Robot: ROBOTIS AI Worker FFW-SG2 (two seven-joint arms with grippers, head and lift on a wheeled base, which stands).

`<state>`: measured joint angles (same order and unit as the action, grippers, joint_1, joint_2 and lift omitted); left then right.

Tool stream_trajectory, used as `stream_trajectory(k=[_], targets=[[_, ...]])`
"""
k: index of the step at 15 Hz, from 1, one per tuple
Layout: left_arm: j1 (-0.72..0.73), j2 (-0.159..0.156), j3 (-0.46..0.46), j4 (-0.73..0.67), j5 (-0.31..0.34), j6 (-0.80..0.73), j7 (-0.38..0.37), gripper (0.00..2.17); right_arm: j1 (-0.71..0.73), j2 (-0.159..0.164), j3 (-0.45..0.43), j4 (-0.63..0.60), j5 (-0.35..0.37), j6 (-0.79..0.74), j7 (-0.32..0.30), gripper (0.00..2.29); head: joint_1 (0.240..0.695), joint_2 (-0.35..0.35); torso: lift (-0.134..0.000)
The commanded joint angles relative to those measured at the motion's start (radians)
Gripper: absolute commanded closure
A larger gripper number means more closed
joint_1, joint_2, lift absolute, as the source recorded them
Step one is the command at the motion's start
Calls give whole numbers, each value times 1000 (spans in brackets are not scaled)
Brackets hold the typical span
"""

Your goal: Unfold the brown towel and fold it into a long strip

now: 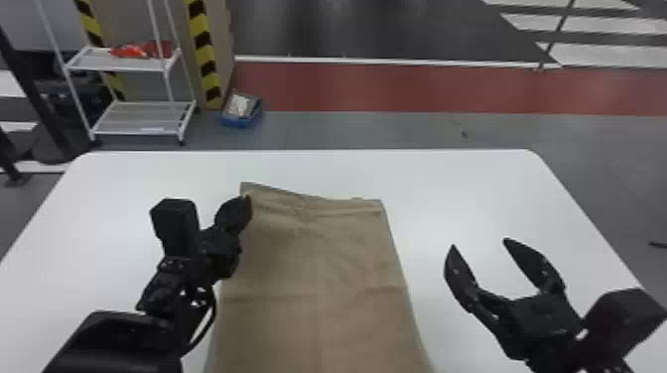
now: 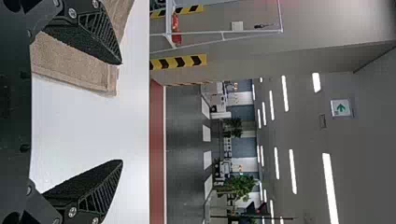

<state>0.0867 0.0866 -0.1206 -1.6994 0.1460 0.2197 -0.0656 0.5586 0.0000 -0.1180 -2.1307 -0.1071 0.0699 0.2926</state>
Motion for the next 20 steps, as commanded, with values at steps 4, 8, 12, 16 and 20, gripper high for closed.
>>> stream_trajectory(k=[4, 8, 12, 16, 20], targets=[[182, 5, -132, -398, -37, 359, -43, 1447, 3, 1, -9, 1, -25, 9, -21, 144, 695, -117, -123], [229, 9, -258, -548, -33, 501, -43, 1447, 1, 1, -29, 18, -57, 9, -38, 144, 695, -245, -123], [217, 7, -307, -494, -92, 507, -31, 157, -3, 1, -29, 31, -66, 12, -38, 144, 695, -338, -123], [209, 5, -277, -439, -97, 504, -17, 39, -11, -2, -35, 54, -80, 40, -38, 144, 695, -341, -123], [203, 5, -217, -407, -92, 445, 1, 39, -12, 0, -45, 55, -71, 110, -13, 157, 695, -313, -123]])
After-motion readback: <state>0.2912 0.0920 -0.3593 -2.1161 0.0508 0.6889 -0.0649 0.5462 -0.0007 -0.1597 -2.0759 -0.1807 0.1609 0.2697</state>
